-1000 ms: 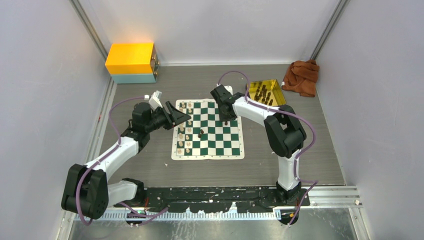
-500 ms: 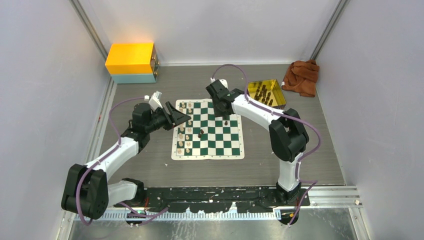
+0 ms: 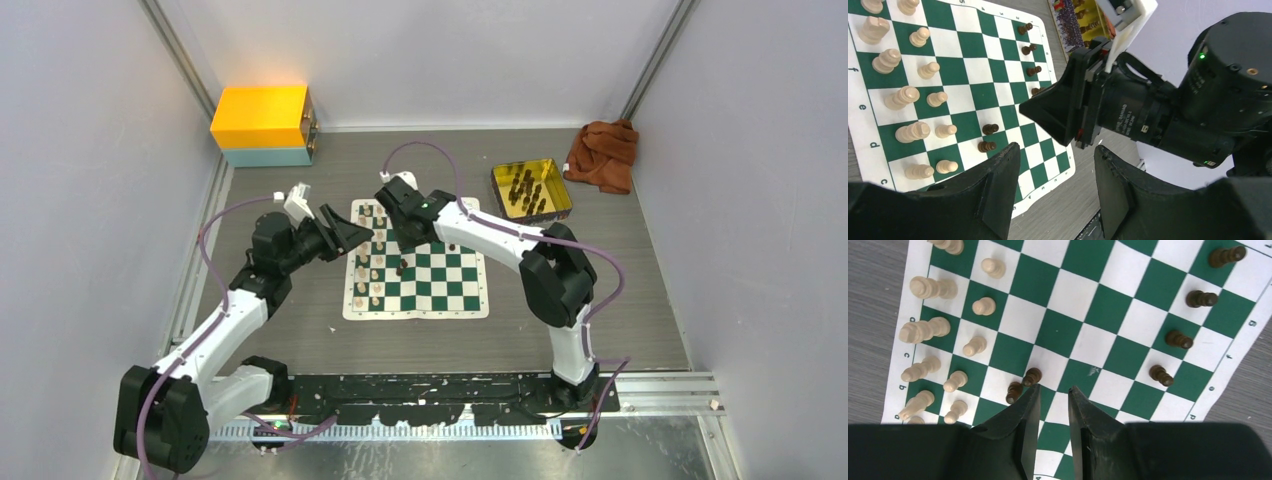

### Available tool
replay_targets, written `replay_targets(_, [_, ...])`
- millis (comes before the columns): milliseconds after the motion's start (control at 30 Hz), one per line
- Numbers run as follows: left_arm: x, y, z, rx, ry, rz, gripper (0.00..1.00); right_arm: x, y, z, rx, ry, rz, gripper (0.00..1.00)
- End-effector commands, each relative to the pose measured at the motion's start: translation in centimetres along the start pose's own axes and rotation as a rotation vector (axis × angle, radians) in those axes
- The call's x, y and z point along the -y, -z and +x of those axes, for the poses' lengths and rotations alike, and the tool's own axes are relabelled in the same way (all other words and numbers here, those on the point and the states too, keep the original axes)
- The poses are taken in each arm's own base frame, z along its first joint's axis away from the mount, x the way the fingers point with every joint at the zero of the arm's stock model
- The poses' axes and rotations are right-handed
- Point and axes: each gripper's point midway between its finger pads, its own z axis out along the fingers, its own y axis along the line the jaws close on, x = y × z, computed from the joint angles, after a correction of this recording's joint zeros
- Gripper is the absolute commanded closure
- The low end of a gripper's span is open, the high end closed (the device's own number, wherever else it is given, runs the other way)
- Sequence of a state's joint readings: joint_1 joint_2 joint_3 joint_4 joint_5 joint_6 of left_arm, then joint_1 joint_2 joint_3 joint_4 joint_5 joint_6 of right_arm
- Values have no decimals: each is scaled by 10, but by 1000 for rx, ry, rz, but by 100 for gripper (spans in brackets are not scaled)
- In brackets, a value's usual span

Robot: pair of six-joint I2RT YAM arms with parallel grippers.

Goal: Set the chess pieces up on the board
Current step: Pick up the chess piece from the chessboard.

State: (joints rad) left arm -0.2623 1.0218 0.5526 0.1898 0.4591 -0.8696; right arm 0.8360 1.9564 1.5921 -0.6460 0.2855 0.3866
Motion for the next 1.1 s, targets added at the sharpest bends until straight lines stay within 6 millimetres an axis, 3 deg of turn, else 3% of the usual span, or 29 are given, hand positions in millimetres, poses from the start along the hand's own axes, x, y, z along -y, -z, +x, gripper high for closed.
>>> replay_targets(0, [2,5,-5,31,-44,-7,43,-18,5,-13,30,17,-25,67])
replay_targets(500, [3,9,-5,38,-59,-8,43,-36,-9,3,-16,48,-24,67])
replay_targets(1067, [3,9,-3,31,-61,-6,43,-42,-18,16,-45,66,-20,67])
